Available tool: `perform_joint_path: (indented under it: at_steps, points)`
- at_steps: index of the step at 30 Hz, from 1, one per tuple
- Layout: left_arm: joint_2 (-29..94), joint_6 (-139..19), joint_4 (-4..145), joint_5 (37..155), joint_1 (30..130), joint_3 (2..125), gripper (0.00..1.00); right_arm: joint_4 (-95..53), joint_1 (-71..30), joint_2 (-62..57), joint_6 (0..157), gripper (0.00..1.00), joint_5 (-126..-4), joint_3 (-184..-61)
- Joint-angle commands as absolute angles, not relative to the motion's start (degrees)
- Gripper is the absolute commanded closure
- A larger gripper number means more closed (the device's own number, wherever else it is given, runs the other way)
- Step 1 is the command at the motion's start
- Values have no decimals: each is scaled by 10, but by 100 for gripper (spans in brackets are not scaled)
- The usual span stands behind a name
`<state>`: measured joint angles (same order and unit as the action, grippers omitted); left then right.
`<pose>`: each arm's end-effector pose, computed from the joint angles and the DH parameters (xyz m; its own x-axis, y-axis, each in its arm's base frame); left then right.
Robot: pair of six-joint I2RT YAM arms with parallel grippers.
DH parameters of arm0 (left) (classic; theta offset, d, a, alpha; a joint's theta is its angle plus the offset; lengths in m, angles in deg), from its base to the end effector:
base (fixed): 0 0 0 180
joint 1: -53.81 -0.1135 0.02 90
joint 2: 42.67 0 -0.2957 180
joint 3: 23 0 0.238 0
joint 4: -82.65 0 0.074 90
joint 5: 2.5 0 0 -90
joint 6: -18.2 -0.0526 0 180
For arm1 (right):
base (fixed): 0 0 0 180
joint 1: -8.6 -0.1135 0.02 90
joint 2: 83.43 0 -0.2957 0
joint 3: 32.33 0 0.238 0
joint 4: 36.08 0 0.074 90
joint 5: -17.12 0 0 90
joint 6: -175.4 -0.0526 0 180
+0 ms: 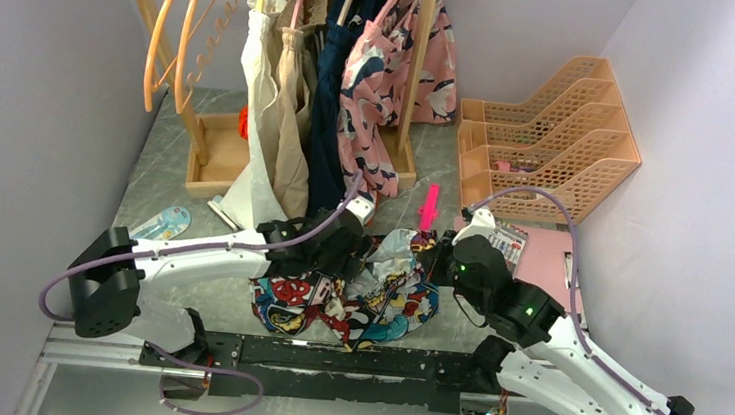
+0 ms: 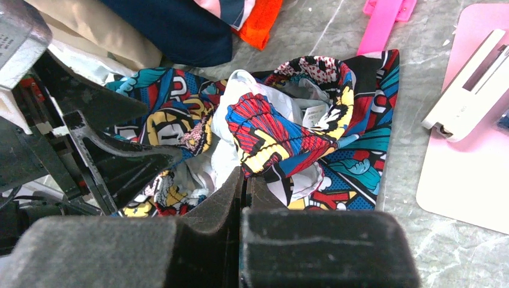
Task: Place the shorts on the hanger
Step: Adjust the shorts at the center of the board.
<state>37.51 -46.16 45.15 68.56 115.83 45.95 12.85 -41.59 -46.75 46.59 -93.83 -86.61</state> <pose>0.1486 -0.2434 0.2655 -0.6359 0.3246 -0.7002 0.5099 0.8577 -0.0655 0.0880 0.0762 0.2981 -0.5865 0.2105 -0.7821 -0.1980 0.8991 0.3905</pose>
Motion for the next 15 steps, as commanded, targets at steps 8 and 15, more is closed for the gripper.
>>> perform_joint_path:
  at_steps: [8,15]
  points:
    - [444,-500,467,734,1157,495,15,128,-414,-484,464,100,-947,-878]
    - [466,-486,451,691,1157,486,29,127,-414,-487,471,100,-949,-883]
